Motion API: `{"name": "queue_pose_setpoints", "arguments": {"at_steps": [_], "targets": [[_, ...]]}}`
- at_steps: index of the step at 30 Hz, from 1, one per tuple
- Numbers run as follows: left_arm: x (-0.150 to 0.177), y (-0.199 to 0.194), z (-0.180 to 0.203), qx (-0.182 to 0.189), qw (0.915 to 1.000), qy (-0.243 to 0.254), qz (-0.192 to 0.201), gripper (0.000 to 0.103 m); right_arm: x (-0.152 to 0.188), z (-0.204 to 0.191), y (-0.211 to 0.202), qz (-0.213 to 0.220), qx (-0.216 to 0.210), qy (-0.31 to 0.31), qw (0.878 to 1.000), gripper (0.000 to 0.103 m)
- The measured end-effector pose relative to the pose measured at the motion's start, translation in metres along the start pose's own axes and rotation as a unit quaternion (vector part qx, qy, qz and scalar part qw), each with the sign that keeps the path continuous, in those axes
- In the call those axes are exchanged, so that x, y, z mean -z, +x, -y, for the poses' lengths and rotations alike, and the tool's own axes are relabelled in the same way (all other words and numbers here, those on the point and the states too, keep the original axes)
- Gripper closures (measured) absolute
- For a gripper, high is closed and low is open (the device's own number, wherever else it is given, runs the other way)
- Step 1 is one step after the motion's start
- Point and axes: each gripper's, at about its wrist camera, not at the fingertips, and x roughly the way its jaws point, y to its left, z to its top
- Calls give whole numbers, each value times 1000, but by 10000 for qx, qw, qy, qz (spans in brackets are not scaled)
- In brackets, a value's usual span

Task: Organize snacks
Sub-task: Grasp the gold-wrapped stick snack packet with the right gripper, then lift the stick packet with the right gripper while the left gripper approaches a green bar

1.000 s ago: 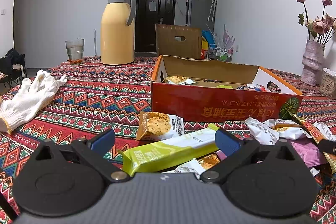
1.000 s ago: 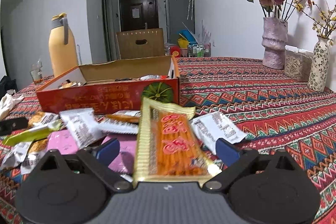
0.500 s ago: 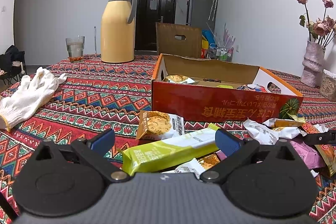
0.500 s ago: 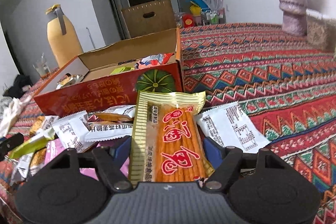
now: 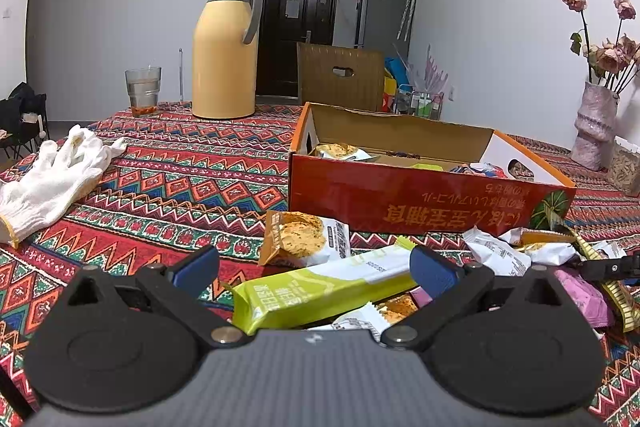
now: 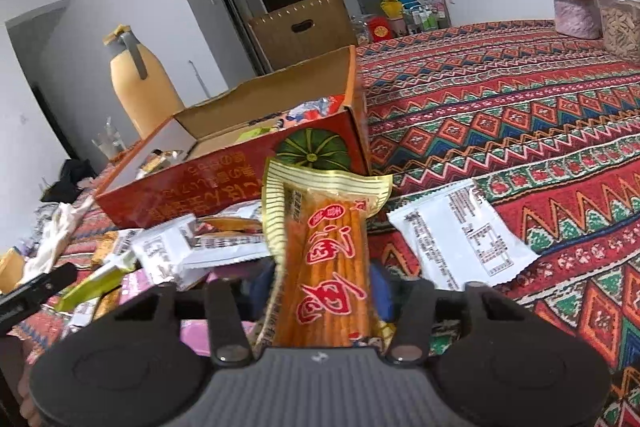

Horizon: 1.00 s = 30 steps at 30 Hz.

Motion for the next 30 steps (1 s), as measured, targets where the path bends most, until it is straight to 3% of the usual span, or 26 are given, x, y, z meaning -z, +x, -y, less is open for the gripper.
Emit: {"name": "queue_pose_setpoints", "arguments": {"at_steps": [2, 8, 13, 17, 30], "targets": [[0, 0, 0, 4, 10000, -9, 4, 0, 2, 0, -2, 50, 39, -21, 10000, 72], [0, 0, 0, -4, 10000, -6, -11, 0, 13, -13, -15, 534, 459, -309, 9970, 73], [0, 0, 0, 3, 10000, -7, -22, 0, 28, -35, -32, 1235, 1039, -779, 9838, 73], [0, 0, 0, 2, 10000, -12, -23, 0, 34, -40, -39, 1640, 1213, -744, 9761, 73], [0, 3, 2, -70, 9999, 39, -99, 0, 42, -42, -48, 1712, 1124, -631, 9768, 73]]}}
